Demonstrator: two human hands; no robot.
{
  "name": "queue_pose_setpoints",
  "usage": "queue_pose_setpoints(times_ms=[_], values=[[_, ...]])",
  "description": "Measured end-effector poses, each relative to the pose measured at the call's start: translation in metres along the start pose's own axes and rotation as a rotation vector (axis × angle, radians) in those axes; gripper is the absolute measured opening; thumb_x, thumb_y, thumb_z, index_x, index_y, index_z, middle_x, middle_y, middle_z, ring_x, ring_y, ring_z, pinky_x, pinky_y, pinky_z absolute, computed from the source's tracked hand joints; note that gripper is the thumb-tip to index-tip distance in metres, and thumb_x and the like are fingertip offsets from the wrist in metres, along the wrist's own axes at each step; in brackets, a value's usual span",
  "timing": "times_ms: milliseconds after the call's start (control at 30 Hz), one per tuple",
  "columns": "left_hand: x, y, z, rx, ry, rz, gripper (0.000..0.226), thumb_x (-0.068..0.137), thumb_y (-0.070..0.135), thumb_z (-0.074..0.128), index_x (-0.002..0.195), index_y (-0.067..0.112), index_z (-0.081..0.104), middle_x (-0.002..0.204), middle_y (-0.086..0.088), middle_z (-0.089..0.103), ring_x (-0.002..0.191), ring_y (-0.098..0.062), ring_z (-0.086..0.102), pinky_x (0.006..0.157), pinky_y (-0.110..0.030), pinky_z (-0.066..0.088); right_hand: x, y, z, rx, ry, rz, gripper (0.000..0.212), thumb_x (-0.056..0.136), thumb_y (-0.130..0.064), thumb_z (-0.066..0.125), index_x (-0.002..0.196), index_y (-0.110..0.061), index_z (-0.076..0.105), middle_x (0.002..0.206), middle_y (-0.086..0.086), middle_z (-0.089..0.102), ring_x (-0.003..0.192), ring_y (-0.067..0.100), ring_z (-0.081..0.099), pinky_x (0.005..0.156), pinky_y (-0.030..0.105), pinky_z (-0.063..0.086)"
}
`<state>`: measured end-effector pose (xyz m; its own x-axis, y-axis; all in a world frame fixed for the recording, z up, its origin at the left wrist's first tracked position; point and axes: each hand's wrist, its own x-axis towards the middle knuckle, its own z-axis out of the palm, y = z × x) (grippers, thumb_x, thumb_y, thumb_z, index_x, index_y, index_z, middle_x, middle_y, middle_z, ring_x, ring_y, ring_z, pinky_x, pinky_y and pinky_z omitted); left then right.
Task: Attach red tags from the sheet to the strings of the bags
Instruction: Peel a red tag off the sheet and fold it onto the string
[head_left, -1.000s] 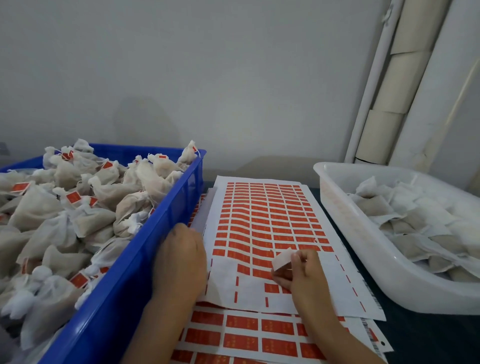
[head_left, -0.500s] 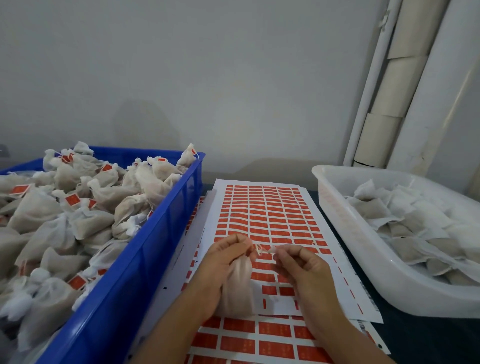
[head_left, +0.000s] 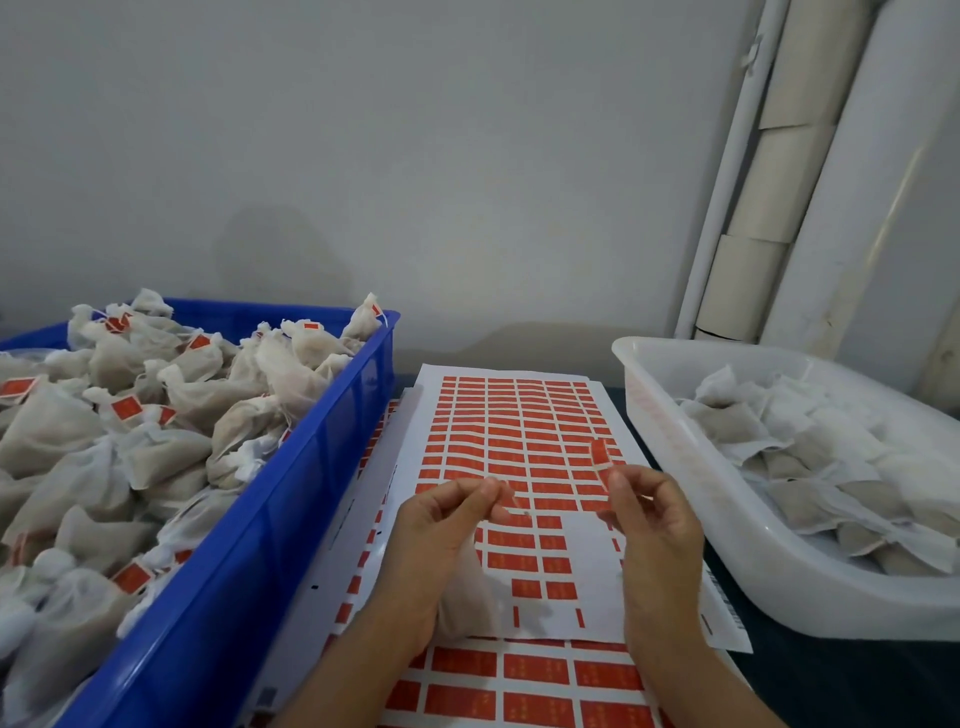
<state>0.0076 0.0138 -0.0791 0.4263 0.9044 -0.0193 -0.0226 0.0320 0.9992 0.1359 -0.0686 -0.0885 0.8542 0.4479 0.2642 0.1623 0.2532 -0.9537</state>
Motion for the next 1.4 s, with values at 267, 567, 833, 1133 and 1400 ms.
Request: queue_pose_setpoints(times_ms=[267, 567, 833, 1133, 1400], values=[[-0.005, -0.002, 0.004, -0.017, -0.061, 0.113, 0.019, 0.071, 0.038, 0.061, 0.08, 0.025, 0.071, 0.078, 0.025, 0.069, 0.077, 0.019, 0.058, 0.064, -0.01, 0.039, -0.011, -0.021, 0.002, 0.077, -0.081, -0.176, 0.017, 0.079, -0.034, 0.055, 0.092, -0.023, 0.053, 0.085, -0.012, 0.067, 0.076, 0.005, 0.067, 0.057, 0.01, 0.051], [-0.006, -0.009, 0.01, 0.097, -0.069, 0.272, 0.01, 0.073, 0.039, 0.064, 0.079, 0.033, 0.07, 0.076, 0.021, 0.07, 0.08, 0.006, 0.063, 0.064, -0.007, 0.043, -0.024, -0.014, 0.011, 0.023, -0.183, -0.099, 0.018, 0.074, -0.025, 0.067, 0.087, -0.019, 0.057, 0.074, -0.013, 0.068, 0.065, 0.009, 0.067, 0.05, 0.015, 0.051], [-0.008, -0.01, 0.013, 0.096, -0.086, 0.334, 0.013, 0.067, 0.043, 0.063, 0.076, 0.036, 0.069, 0.077, 0.021, 0.07, 0.083, 0.002, 0.063, 0.06, -0.003, 0.045, -0.023, -0.009, 0.01, -0.01, -0.143, -0.058, 0.016, 0.075, -0.021, 0.07, 0.084, -0.022, 0.056, 0.073, -0.016, 0.067, 0.065, 0.007, 0.067, 0.049, 0.014, 0.051], [-0.006, -0.012, 0.012, 0.108, -0.082, 0.341, 0.007, 0.079, 0.027, 0.066, 0.079, 0.033, 0.07, 0.076, 0.02, 0.07, 0.082, 0.004, 0.063, 0.06, -0.001, 0.043, -0.022, -0.009, 0.009, -0.028, -0.132, -0.072, 0.013, 0.077, -0.019, 0.068, 0.083, -0.02, 0.057, 0.073, -0.007, 0.066, 0.066, 0.009, 0.067, 0.05, 0.016, 0.052], [-0.007, -0.01, 0.012, 0.08, -0.093, 0.349, 0.012, 0.07, 0.038, 0.064, 0.078, 0.032, 0.07, 0.074, 0.019, 0.07, 0.079, 0.002, 0.064, 0.059, -0.001, 0.043, -0.023, -0.011, 0.01, -0.055, -0.178, -0.093, 0.011, 0.078, -0.02, 0.067, 0.08, -0.021, 0.056, 0.073, -0.016, 0.067, 0.067, 0.007, 0.066, 0.051, 0.015, 0.051]])
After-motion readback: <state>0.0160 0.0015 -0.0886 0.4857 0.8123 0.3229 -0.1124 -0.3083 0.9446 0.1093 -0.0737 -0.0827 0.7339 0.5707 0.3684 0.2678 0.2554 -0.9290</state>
